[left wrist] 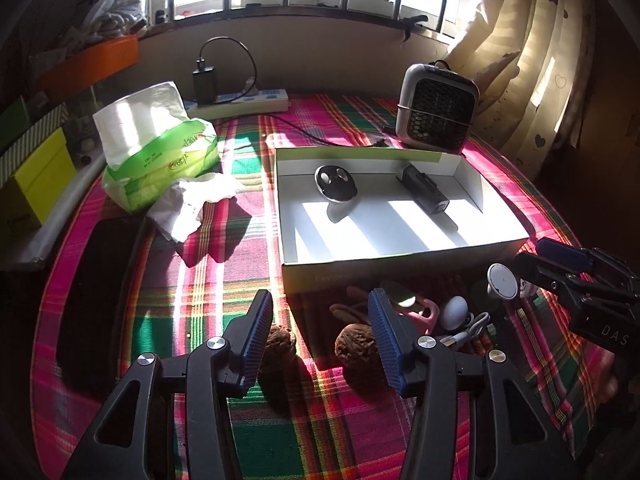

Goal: Organize objects
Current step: 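Withdraw both tools from the white box toward the remaining items, then grasp a walnut with left tool while right tool grasps white small jar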

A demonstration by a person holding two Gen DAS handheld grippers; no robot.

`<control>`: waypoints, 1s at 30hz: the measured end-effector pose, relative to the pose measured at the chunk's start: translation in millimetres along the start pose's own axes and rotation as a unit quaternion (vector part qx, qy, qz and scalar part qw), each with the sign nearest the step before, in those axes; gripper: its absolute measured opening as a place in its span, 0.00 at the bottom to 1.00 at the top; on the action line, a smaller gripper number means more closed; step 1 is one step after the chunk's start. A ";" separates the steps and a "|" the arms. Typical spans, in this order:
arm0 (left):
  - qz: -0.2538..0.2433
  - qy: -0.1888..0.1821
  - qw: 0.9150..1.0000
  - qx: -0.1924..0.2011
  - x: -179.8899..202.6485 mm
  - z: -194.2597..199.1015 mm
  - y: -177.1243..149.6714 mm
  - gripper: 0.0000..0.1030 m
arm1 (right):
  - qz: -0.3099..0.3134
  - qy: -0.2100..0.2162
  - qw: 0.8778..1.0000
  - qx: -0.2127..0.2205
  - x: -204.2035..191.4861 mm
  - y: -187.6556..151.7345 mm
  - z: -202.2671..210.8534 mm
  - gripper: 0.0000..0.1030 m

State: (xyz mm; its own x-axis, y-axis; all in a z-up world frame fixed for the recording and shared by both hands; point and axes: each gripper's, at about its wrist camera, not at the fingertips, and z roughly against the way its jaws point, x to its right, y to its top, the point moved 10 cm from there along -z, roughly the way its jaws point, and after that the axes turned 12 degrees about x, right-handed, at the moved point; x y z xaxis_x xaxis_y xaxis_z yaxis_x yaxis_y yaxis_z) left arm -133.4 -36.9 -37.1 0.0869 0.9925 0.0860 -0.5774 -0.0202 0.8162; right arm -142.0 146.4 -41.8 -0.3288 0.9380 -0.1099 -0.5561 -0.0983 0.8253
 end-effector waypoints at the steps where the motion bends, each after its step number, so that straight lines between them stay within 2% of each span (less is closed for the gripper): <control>1: 0.003 -0.001 1.000 -0.001 -1.3 0.6 -2.2 0.46 | -0.001 0.000 1.000 0.001 1.0 -1.3 1.2 0.53; 5: 0.018 -0.017 1.000 -0.005 -1.5 2.7 -8.8 0.46 | -0.007 0.005 1.000 -0.002 2.5 -10.6 5.2 0.53; 12: 0.017 -0.032 0.999 0.003 1.7 10.8 -15.3 0.47 | -0.008 0.004 1.000 -0.005 8.0 -26.7 12.1 0.53; 19: 0.013 -0.026 1.000 0.006 -0.4 12.7 -17.3 0.48 | -0.004 -0.028 1.000 0.000 25.6 -25.7 11.7 0.53; 23: 0.017 -0.022 1.000 0.008 -4.6 12.3 -16.7 0.48 | -0.014 -0.051 0.998 -0.015 38.3 -31.7 3.8 0.53; 30: 0.016 -0.024 1.000 0.009 -4.6 11.6 -16.7 0.48 | -0.015 -0.060 0.997 -0.036 43.7 -39.0 -6.9 0.53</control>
State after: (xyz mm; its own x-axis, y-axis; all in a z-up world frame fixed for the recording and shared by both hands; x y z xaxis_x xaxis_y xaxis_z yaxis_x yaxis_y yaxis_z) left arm -114.7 -42.5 -44.4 0.1080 0.9843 0.1395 -0.5653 -0.0546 0.8231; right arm -139.9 188.9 -82.6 -0.2198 0.9735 -0.0640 -0.6185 -0.0883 0.7808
